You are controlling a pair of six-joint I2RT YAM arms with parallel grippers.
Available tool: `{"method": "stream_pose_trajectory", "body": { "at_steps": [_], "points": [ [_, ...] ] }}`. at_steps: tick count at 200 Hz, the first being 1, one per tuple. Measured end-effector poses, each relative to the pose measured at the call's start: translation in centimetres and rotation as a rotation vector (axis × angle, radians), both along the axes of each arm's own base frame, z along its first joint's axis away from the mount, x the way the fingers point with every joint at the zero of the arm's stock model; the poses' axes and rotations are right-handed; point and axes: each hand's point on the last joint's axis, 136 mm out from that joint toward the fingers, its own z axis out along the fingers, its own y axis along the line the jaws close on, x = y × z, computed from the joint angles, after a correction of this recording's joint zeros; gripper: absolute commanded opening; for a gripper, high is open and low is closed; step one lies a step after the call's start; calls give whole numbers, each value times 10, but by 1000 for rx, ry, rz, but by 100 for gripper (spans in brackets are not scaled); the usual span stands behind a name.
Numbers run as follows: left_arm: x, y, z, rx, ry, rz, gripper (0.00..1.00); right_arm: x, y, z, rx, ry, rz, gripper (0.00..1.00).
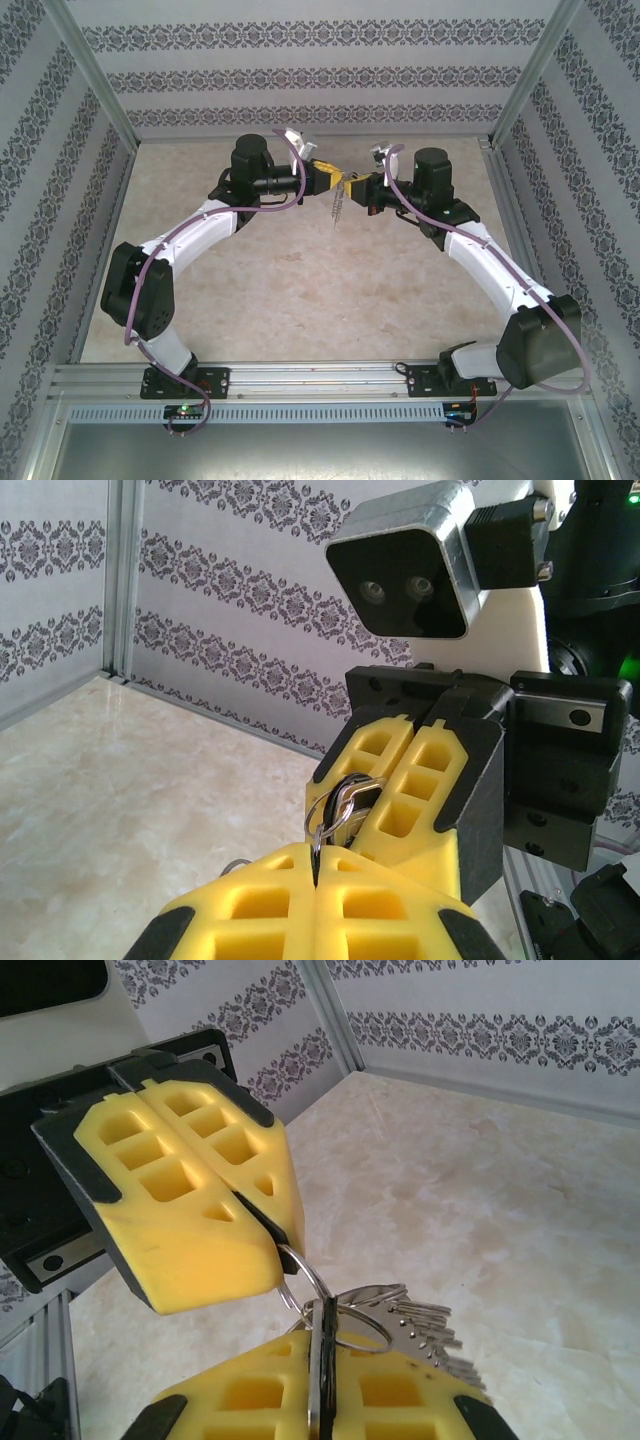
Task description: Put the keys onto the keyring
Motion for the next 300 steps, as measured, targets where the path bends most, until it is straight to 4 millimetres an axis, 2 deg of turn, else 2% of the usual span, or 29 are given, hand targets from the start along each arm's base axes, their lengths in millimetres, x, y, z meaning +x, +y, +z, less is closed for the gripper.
{"method": "stream_pose_trajectory", "body": {
  "at_steps": [88,194,219,238,253,300],
  "points": [
    [0,0,3,-3,-7,0,0,-1,7,1,-26,20,25,0],
    [1,0,5,-6,-14,5,0,-1,5,6,-46,27,24,0],
    [3,1,5,-8,-8,18,17,2,6,6,-49,32,20,0],
    [6,1,5,-11,5,32,20,7,7,6,-50,31,15,0],
    [8,2,6,-14,3,47,26,11,7,3,-55,39,11,0],
    [20,11,-9,-1,30,136,29,30,10,-22,-82,99,-4,0]
  ]
}}
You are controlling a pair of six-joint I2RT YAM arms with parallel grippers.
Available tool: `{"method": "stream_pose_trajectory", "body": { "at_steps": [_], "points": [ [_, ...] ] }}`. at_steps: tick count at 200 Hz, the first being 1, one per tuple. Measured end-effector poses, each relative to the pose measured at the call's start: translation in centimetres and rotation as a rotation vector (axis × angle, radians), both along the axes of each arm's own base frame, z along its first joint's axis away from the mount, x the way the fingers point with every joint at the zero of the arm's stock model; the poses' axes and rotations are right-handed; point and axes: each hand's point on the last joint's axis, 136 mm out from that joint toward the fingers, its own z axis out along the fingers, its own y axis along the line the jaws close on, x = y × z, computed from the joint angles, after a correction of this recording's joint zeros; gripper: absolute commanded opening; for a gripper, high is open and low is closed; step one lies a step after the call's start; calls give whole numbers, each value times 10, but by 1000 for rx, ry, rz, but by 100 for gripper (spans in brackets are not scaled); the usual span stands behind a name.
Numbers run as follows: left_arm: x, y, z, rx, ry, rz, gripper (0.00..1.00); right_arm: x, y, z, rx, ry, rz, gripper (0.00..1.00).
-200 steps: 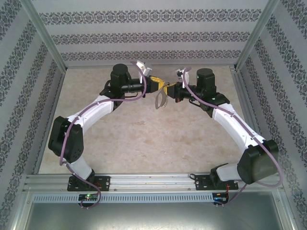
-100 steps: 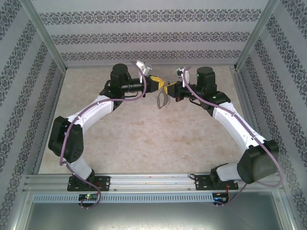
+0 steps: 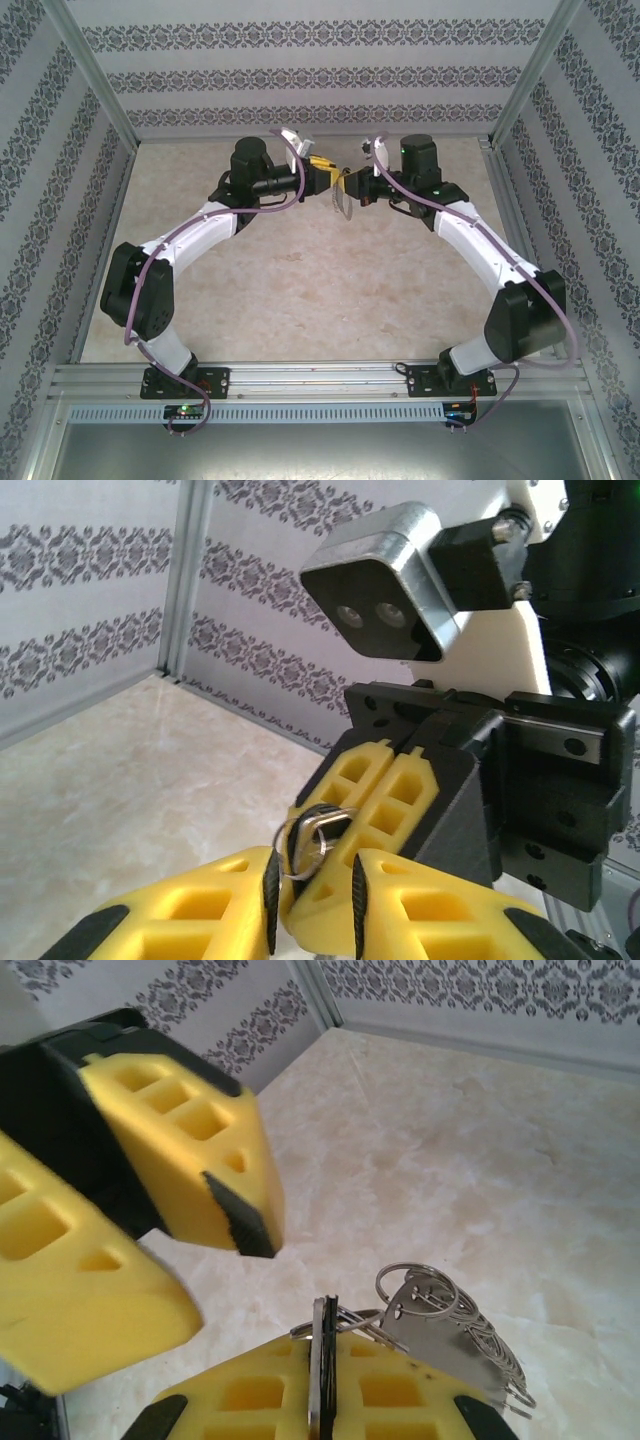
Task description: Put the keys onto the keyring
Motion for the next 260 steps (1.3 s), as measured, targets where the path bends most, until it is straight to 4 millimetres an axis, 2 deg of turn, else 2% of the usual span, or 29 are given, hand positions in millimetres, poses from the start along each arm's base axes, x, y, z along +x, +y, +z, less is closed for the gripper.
{"method": "stream_pose_trajectory", "body": {
  "at_steps": [34,74,97,124,147,174,206,260],
  "points": [
    [13,28,-5,3,14,129,31,24,7,-26,-21,58,-5,0],
    [24,66,15,-21,-23,279,32,61,22,-47,-20,112,-7,0],
    [23,76,21,-29,-35,313,32,75,39,-53,-9,129,7,0],
    [21,79,16,-23,-27,328,32,79,59,-62,5,157,33,0],
    [21,80,12,-18,-16,332,33,77,69,-79,8,193,44,0],
    [21,80,12,-18,-17,333,33,66,68,-111,11,259,42,0],
    [21,80,12,-21,-12,333,33,47,67,-121,27,270,61,0],
    [22,82,12,-28,1,336,33,2,49,-190,-47,425,31,0]
  ]
}}
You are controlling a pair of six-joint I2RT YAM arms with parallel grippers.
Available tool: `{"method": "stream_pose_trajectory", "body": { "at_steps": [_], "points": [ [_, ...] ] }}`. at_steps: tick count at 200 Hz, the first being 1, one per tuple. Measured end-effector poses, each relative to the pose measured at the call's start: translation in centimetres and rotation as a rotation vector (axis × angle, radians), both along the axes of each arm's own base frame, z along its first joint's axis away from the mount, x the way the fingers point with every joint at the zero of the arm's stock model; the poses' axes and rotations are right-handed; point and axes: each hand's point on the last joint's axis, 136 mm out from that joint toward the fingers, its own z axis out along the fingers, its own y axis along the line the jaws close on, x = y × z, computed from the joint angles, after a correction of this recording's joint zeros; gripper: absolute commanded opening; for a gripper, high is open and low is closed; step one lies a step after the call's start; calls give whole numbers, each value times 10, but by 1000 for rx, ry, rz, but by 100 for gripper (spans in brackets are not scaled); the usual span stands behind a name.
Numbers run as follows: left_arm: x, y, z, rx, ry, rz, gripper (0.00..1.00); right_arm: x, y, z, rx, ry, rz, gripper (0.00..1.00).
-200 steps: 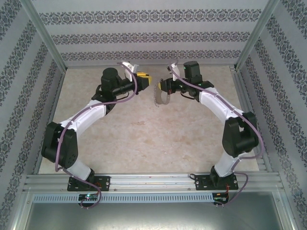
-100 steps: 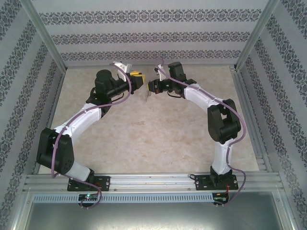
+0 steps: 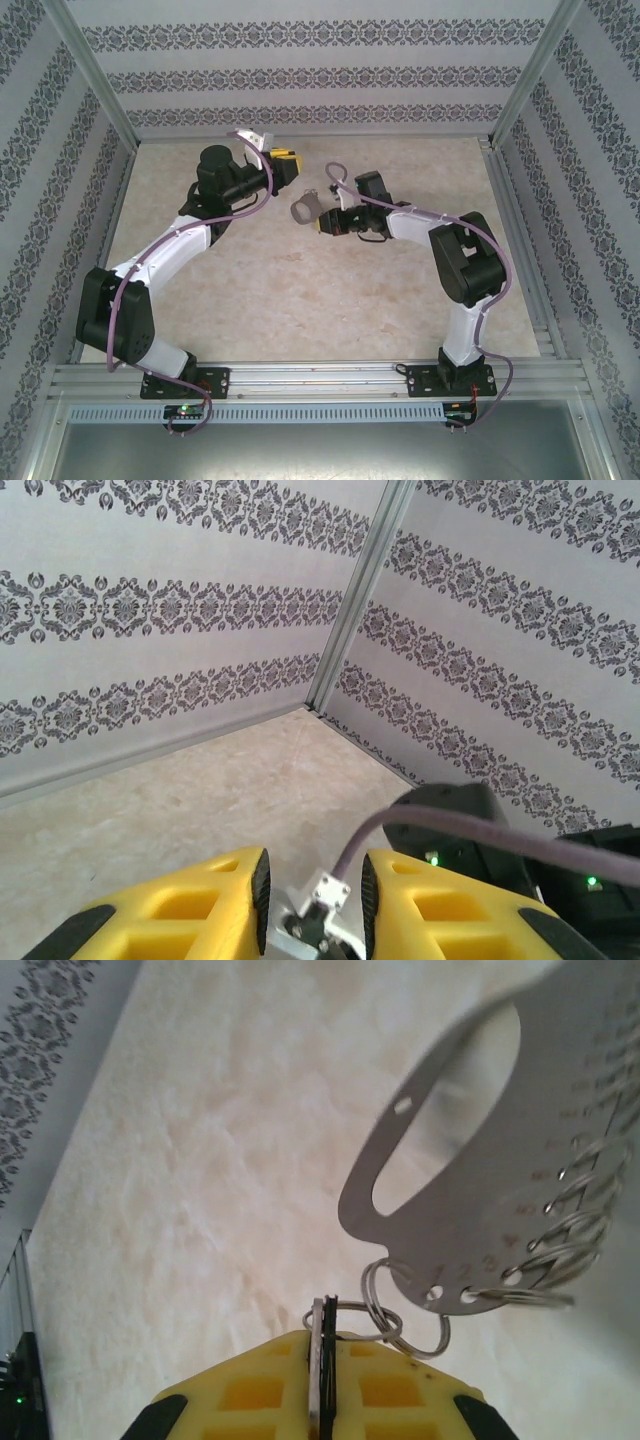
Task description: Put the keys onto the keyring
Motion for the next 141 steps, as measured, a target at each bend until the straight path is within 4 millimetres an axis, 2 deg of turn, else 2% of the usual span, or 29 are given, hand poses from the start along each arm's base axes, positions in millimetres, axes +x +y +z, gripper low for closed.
{"method": "stream_pose_trajectory", "body": {
  "at_steps": [27,56,90,111,141],
  "points": [
    [0,0,0,-4,5,-1,33,-19,-2,-23,-21,54,-3,0],
    [0,0,0,-5,6,-2,32,-39,1,-38,-41,88,8,0],
    [-1,-1,0,-7,9,-11,33,-52,2,-39,-52,84,2,44],
    [-3,-2,0,-13,14,-21,38,-68,-3,-40,-69,93,-9,60],
    [-5,-4,0,-18,21,-40,47,-89,-18,-32,-81,79,-32,75]
  ]
}}
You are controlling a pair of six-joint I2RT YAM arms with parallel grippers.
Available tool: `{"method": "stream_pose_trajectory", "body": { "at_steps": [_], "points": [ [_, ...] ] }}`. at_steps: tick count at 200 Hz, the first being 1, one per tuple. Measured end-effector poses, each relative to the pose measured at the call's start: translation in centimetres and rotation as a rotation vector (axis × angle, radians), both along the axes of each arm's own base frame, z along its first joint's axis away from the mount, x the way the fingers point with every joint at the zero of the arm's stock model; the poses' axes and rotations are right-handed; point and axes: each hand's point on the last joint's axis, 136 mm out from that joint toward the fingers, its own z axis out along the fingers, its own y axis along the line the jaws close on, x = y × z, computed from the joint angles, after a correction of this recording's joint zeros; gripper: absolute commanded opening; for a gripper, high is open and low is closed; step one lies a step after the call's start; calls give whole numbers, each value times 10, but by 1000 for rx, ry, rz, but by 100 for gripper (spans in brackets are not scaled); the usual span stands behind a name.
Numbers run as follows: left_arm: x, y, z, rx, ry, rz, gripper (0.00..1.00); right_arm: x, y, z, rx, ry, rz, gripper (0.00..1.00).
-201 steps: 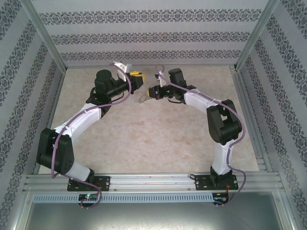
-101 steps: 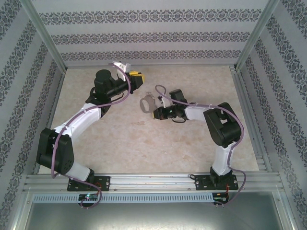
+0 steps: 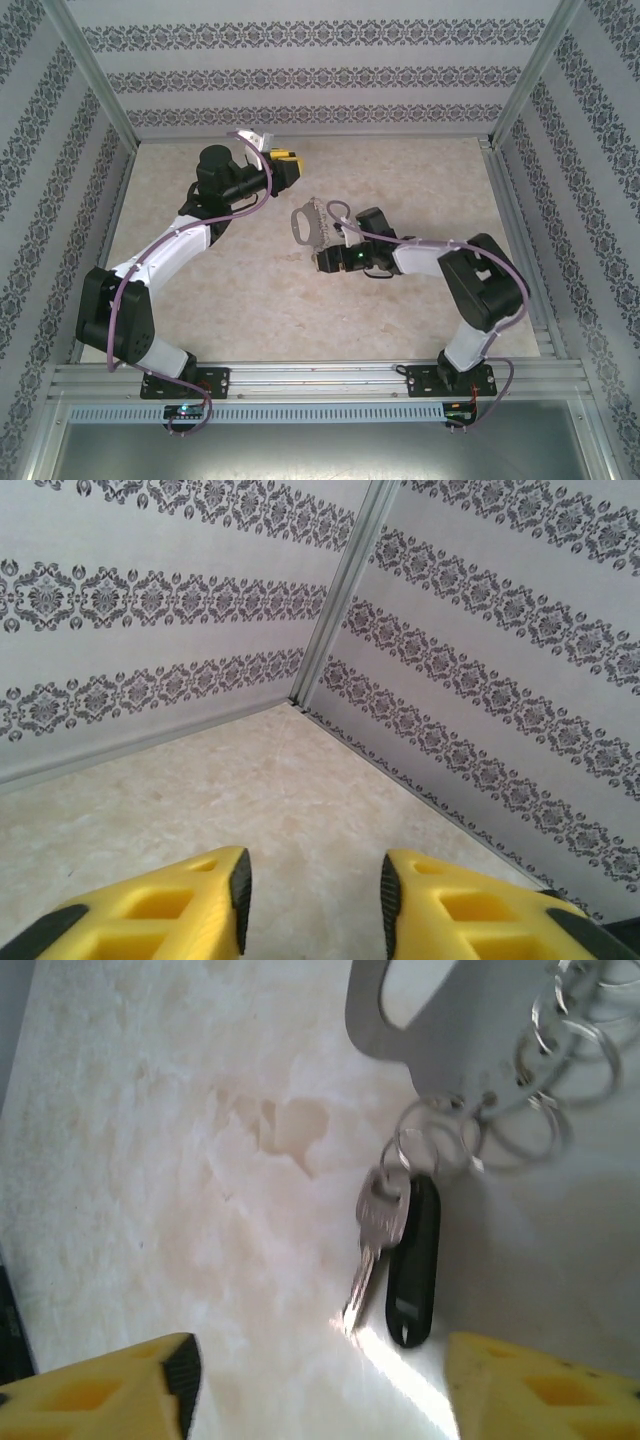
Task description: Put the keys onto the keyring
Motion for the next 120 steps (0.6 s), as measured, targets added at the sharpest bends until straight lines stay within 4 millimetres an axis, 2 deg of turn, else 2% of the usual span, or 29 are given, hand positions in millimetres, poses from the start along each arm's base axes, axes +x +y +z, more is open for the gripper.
{"method": "stream_pose_trajectory", "body": {
  "at_steps": [7,20,24,26,27,30,48,73,101,120],
  "points": [
    [-1,-1,-1,-2,4,-5,50,-5,-4,5,-1,-10,-6,77],
    [-3,-2,-1,-2,6,-17,67,-13,-11,18,3,-40,-20,85],
    [-3,-2,-1,-6,12,-17,78,-15,-13,21,3,-53,-19,86],
    [-4,-2,-2,-4,10,-19,93,-16,-14,25,7,-57,-23,86],
    [-4,-2,-2,-3,8,-20,97,-16,-15,27,7,-61,-27,86],
    [-4,-1,-2,-6,13,-19,100,-17,-16,31,8,-78,-27,88],
    [-11,0,-2,-6,14,-20,100,-21,-26,62,26,-153,-56,97],
    [-23,6,3,-6,-2,-9,100,-19,-47,104,34,-270,-123,98],
    [-35,20,1,12,-30,53,100,-12,-89,137,-13,-383,-268,98],
    [-42,36,-10,42,-51,141,100,-3,-125,155,-47,-470,-413,98]
  ]
}}
